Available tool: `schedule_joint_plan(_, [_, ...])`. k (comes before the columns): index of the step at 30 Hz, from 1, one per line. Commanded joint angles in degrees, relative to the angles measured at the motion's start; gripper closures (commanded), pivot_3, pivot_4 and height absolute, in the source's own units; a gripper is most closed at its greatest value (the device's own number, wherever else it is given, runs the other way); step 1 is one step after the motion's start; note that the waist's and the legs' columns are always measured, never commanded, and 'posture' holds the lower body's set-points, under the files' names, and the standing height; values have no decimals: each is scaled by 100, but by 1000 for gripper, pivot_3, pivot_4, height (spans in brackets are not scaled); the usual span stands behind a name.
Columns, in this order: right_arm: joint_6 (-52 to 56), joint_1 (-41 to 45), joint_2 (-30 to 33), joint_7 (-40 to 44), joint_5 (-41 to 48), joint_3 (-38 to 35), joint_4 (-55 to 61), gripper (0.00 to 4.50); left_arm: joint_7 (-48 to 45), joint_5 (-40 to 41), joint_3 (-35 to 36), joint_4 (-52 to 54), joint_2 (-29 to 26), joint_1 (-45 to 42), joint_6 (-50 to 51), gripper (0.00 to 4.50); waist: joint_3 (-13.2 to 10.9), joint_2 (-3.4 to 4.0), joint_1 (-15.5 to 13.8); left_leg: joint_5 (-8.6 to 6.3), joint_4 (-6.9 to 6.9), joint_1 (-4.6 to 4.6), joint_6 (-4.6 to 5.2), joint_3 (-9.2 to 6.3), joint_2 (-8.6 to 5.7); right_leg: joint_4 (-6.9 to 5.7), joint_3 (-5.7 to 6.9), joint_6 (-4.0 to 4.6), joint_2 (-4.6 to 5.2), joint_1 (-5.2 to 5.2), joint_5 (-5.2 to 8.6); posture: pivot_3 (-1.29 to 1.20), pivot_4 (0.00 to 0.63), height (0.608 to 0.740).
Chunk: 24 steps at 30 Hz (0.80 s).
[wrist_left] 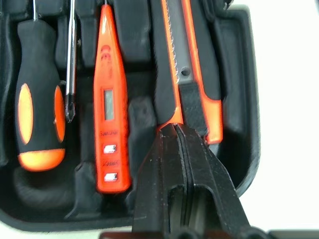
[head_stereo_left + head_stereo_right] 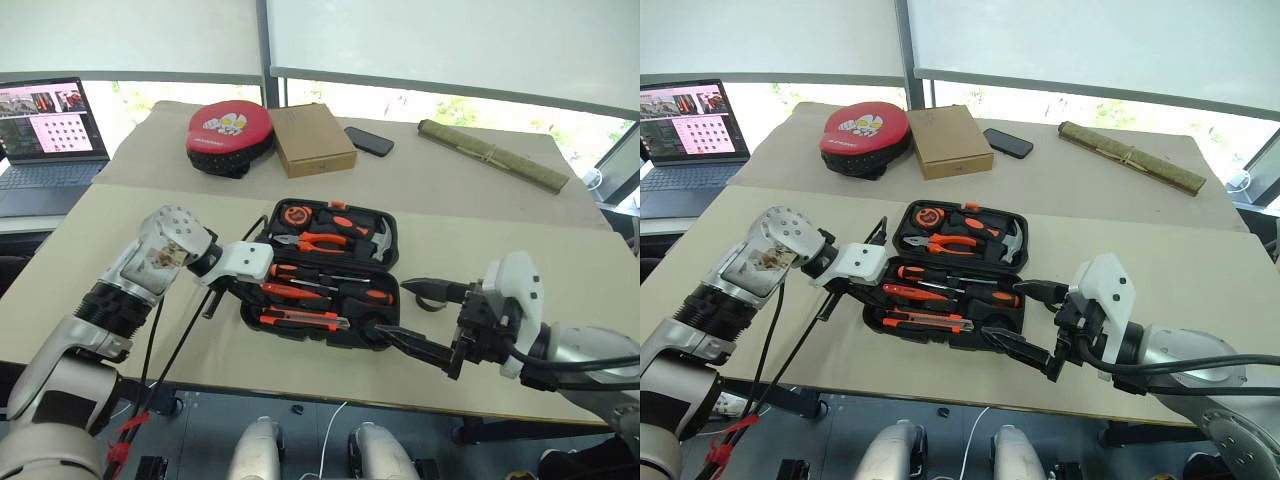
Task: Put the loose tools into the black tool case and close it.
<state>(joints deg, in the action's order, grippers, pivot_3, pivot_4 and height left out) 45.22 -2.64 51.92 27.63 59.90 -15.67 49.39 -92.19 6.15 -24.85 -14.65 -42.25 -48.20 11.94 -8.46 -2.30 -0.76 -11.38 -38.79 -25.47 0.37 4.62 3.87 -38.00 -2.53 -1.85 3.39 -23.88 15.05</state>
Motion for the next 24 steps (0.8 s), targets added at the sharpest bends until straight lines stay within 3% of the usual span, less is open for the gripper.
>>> schedule_joint_plan(1, [-88, -320, 104, 66, -203, -639, -91, 0, 129, 866, 952, 106, 308, -381, 359, 4453, -2, -4, -17, 0, -5, -10, 0, -3, -1, -1, 1, -1, 0, -7, 0, 0, 150, 740])
schedule_joint_plan(3, [-27, -763, 120, 231, -294, -1248, -259, 0, 271, 1258, 1298, 211, 404, -425, 887, 4453, -3, -5, 7, 0, -10, -16, 0, -2, -1, 1, -1, -6, 0, -10, -3, 0, 150, 740])
schedule_joint_plan(6, [138, -1778, 33, 711, -433, -2590, -663, 0, 201, 1835, 1621, 561, 313, -338, 1754, 3753, -2, -3, 9, -1, -2, -11, 1, -6, -3, 1, -2, -8, -2, -7, -1, 0, 150, 740])
schedule_joint_plan(11, [-35, -2913, -65, 1563, -903, -3634, -1124, 0, 285, 2069, 1729, 964, 273, -112, 1996, 1896, -2, -2, 24, -1, 0, 3, 1, -6, -2, 0, -3, -8, -3, 3, 0, 0, 150, 740])
schedule_joint_plan(14, [-141, -3131, 13, 1937, -1198, -3820, -1500, 0, 352, 2129, 1751, 1080, 328, -40, 1987, 769, -2, -2, 36, -1, -1, 18, 1, -6, -2, 4, -4, -9, -4, 19, 1, 0, 150, 740])
schedule_joint_plan(16, [-277, -2938, 180, 2034, -1460, -3473, -1664, 0, 399, 2153, 1726, 1132, 372, -17, 1960, 48, -2, -1, 49, -1, -1, 29, 1, -6, -2, 13, -4, -12, -3, 34, 4, 0, 150, 740])
schedule_joint_plan(21, [-446, -2014, 440, 1966, -1872, -2288, -1856, 0, 402, 2072, 1587, 1159, 458, -25, 1773, 48, -4, 2, 119, -1, 2, 47, 0, -9, -1, 24, -4, -10, -5, 54, 7, 0, 150, 740])
schedule_joint_plan(24, [-646, -851, 523, 1692, -2614, -756, -2169, 0, 378, 1912, 1423, 1128, 525, -61, 1550, 48, -7, 5, 134, -1, 5, 47, 0, -9, -3, 28, -3, -5, -4, 57, 5, 0, 150, 740])
